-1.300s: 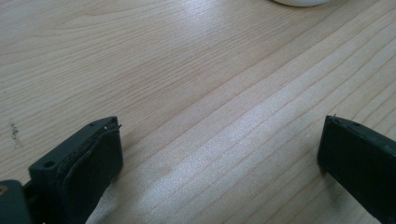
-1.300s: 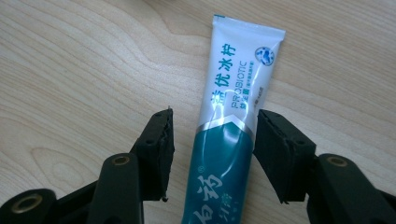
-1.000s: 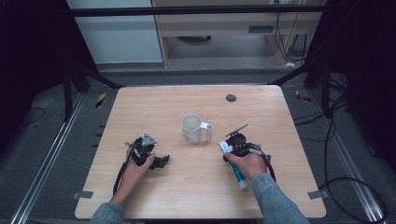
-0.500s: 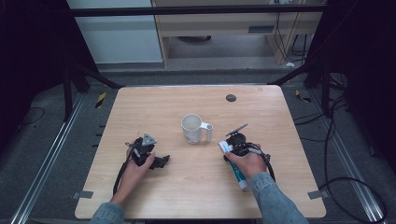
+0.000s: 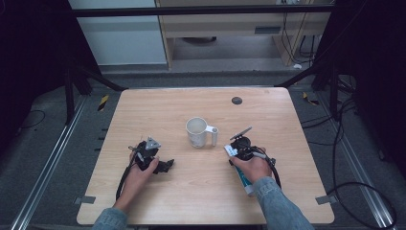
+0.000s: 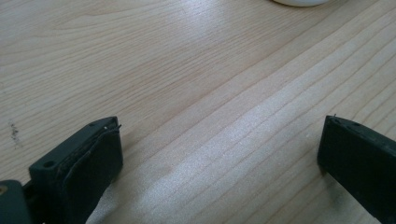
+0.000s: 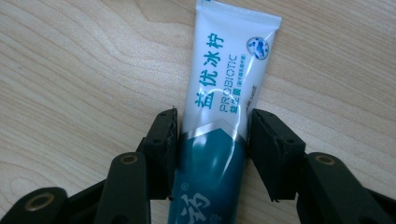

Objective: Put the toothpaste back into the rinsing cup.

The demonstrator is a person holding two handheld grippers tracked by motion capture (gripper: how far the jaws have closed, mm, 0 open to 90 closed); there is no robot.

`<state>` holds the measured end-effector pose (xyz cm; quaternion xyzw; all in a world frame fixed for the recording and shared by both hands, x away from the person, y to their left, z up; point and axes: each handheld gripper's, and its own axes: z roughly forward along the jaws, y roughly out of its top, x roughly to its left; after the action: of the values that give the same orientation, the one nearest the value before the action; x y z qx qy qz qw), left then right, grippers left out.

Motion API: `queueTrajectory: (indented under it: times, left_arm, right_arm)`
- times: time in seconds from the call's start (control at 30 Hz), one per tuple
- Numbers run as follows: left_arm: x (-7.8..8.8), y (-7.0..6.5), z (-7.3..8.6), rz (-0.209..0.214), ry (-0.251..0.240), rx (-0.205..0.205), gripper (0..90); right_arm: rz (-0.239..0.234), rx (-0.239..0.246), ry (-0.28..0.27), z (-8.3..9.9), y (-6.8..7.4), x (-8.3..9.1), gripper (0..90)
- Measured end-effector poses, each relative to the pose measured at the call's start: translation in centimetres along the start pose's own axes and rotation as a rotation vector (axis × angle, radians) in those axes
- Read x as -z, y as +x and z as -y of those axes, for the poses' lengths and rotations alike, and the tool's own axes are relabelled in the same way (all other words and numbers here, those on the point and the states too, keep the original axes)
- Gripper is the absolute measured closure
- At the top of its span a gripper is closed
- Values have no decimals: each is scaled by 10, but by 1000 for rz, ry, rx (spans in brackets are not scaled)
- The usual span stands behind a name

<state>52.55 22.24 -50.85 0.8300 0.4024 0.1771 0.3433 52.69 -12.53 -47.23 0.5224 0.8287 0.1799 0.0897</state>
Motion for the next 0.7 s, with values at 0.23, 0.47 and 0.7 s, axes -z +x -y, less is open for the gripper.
queueTrajectory:
  times: [0.23, 0.47, 0.7]
  left_arm:
    - [0, 0, 0, 0, 0, 0, 0]
    - [0, 0, 0, 1, 0, -1, 0]
    - [0, 0, 0, 2, 0, -1, 0]
  right_arm:
    - [18, 21, 4, 0, 1, 0, 586]
    - [27, 42, 6, -2, 2, 2, 657]
    - [-2, 19, -8, -1, -3, 7, 736]
